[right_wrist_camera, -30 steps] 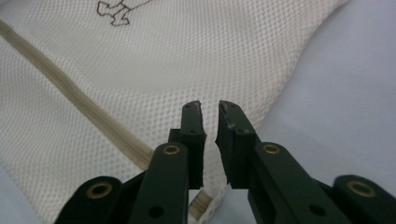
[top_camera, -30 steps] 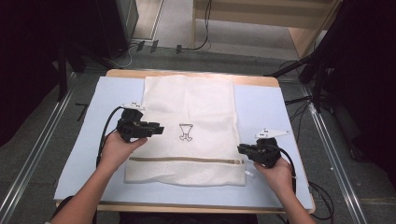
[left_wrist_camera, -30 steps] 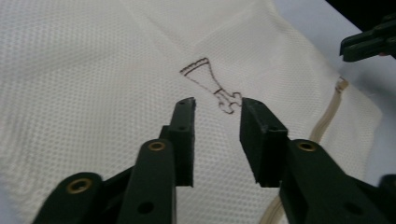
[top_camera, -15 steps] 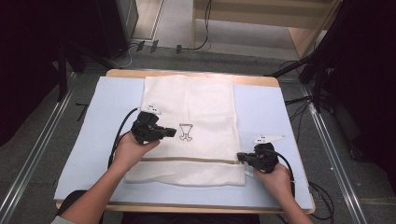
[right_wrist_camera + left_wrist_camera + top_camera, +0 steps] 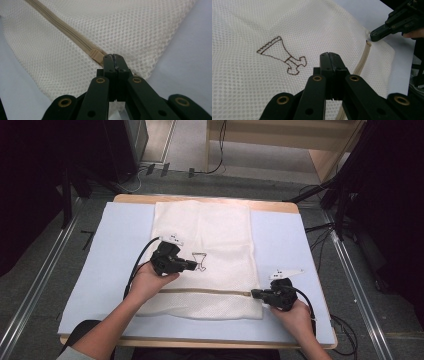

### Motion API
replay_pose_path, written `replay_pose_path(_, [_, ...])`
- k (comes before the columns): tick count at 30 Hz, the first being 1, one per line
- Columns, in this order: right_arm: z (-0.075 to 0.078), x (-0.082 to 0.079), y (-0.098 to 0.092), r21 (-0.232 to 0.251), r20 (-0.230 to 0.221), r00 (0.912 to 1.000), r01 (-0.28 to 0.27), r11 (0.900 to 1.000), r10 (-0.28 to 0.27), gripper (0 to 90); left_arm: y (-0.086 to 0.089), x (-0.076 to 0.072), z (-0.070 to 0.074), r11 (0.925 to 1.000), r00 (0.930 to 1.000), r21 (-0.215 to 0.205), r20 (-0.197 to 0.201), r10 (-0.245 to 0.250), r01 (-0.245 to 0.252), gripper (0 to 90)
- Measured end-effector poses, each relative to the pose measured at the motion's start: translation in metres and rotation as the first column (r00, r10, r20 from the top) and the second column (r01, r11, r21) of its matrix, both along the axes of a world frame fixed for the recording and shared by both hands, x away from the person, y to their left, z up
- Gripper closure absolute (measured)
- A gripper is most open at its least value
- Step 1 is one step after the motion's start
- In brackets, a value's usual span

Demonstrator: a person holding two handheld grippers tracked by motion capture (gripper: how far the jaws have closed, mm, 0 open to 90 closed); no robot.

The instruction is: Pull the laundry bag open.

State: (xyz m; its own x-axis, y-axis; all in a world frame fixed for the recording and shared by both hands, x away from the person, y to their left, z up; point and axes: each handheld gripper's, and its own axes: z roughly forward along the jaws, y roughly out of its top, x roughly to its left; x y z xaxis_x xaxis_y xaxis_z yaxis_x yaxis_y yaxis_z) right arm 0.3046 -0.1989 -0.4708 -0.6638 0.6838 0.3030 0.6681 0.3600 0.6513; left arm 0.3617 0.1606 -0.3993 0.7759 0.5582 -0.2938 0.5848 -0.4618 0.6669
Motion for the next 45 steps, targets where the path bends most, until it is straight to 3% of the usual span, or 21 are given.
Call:
replay_pose_path(2, [0.001,0.000,0.004,-0.004,0.014,0.9999,-0.006,1.000,0.006,90.0,-0.005,0.000,-0.001,0.9999,0.9999,-0.003,-0.003,-0.013,0.013,89.0])
replay_pose_path(4, [0.007,-0.001,0.007,-0.022,0.077,0.9969,-0.010,1.000,0.012,90.0,-0.013,-0.002,-0.001,0.9995,0.9995,-0.005,-0.004,-0.032,0.032,87.3])
replay_pose_path(6, [0.010,-0.002,0.005,-0.032,0.108,0.9941,-0.002,0.999,0.006,90.0,-0.018,-0.004,-0.001,0.9987,0.9988,-0.014,-0.013,-0.048,0.048,85.2])
replay_pose_path(13, [0.001,0.000,-0.003,-0.079,0.098,0.9952,0.001,0.997,0.007,90.0,-0.040,-0.007,-0.002,0.9958,0.9958,-0.005,-0.005,-0.091,0.091,78.1])
replay_pose_path(20, [-0.005,0.001,-0.001,-0.072,0.108,0.9941,-0.005,0.997,0.012,90.0,-0.062,-0.011,-0.009,0.9908,0.9908,-0.006,0.000,-0.136,0.136,65.1])
replay_pose_path(25, [-0.007,-0.001,-0.001,-0.065,0.123,0.9923,-0.006,0.998,0.014,90.0,-0.079,-0.014,-0.014,0.9842,0.9840,0.002,0.017,-0.177,0.177,61.3])
replay_pose_path(29, [-0.008,0.000,-0.002,-0.059,0.127,0.9917,-0.011,0.998,0.019,90.0,-0.089,-0.018,-0.018,0.9805,0.9804,0.011,0.014,-0.196,0.196,62.9])
replay_pose_path(30, [-0.008,-0.001,-0.002,-0.063,0.130,0.9914,-0.010,0.998,0.018,90.0,-0.096,-0.020,-0.021,0.9766,0.9767,0.025,0.018,-0.214,0.214,65.1])
replay_pose_path(35, [-0.008,-0.001,-0.002,-0.065,0.129,0.9915,-0.010,0.998,0.018,90.0,-0.108,-0.022,-0.027,0.9732,0.9739,0.041,0.010,-0.227,0.226,70.4])
replay_pose_path(39, [-0.008,-0.001,-0.002,-0.065,0.131,0.9912,-0.011,0.998,0.019,90.0,-0.118,-0.022,-0.034,0.9717,0.9723,0.039,-0.028,-0.232,0.233,79.7])
replay_pose_path(45, [-0.008,-0.001,-0.002,-0.066,0.137,0.9902,-0.016,0.998,0.025,90.0,-0.133,-0.022,-0.045,0.9718,0.9726,0.063,-0.065,-0.223,0.227,83.3])
